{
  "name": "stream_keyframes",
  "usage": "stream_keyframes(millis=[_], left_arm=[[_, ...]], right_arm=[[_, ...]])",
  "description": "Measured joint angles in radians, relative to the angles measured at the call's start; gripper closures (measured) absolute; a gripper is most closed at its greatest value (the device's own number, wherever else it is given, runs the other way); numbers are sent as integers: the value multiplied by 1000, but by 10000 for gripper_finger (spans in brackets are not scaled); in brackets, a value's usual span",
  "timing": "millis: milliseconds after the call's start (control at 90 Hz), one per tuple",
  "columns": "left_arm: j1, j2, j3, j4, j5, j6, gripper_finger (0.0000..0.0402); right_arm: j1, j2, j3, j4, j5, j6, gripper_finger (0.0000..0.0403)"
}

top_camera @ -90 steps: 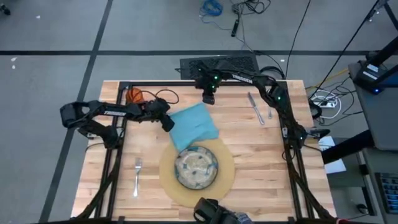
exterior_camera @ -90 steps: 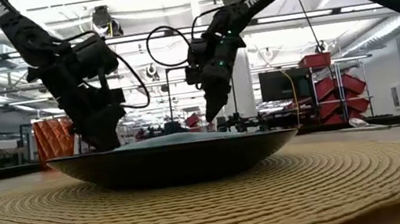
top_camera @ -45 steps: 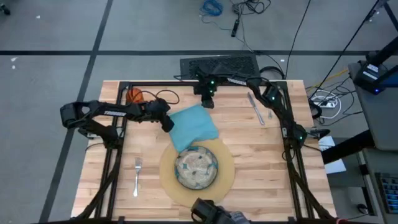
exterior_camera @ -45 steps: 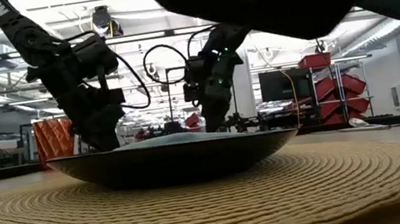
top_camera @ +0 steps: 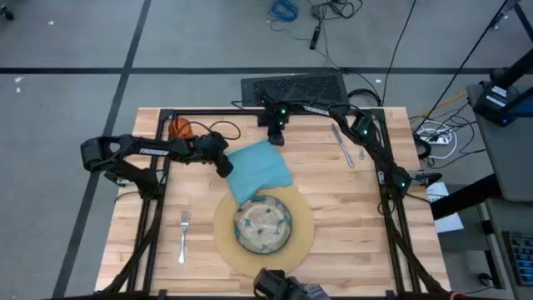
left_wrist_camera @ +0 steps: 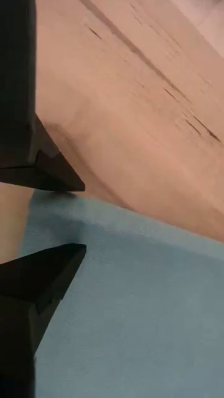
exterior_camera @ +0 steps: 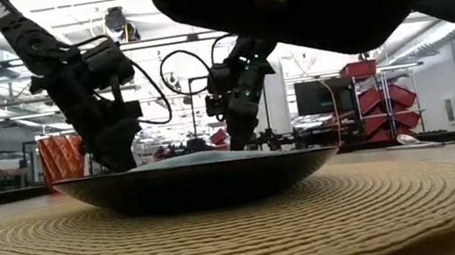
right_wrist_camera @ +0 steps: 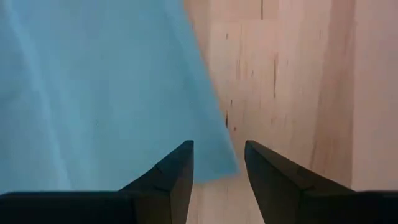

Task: Set table place
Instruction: Fold the blue napkin

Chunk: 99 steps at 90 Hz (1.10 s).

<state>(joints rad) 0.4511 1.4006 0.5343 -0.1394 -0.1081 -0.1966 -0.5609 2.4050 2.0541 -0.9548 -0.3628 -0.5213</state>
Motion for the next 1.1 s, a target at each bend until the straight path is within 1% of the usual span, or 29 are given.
stream_keyframes(millis=[189,267,333,478,600,711,811,867,956,978,1100], left_arm=[[0,0,0,0,0,3,265],[0,0,0,0,0,3,265],[0,0,0,-1,0,3,265],[0,0,0,-3,3,21,265],[0,0,0,-3,3,21,265],[0,0,0,-4,3,31,268],[-2,0,0,-5,3,47,293],[-2,0,0,-5,3,47,320],[-2,0,0,-6,3,47,377],[-2,0,0,-4,2,47,386],[-2,0,5,-2,-8,47,397]], right_arm=[[16,15,2,14,95,40,268],[18,37,3,13,102,47,268],[21,45,8,14,128,48,268],[21,45,19,8,128,50,273],[21,48,31,1,130,49,291],[21,48,31,6,133,40,326],[27,48,31,4,153,11,338],[27,48,31,4,156,8,340],[27,48,31,4,156,6,341],[27,48,31,4,157,5,341],[36,46,32,3,188,5,343]])
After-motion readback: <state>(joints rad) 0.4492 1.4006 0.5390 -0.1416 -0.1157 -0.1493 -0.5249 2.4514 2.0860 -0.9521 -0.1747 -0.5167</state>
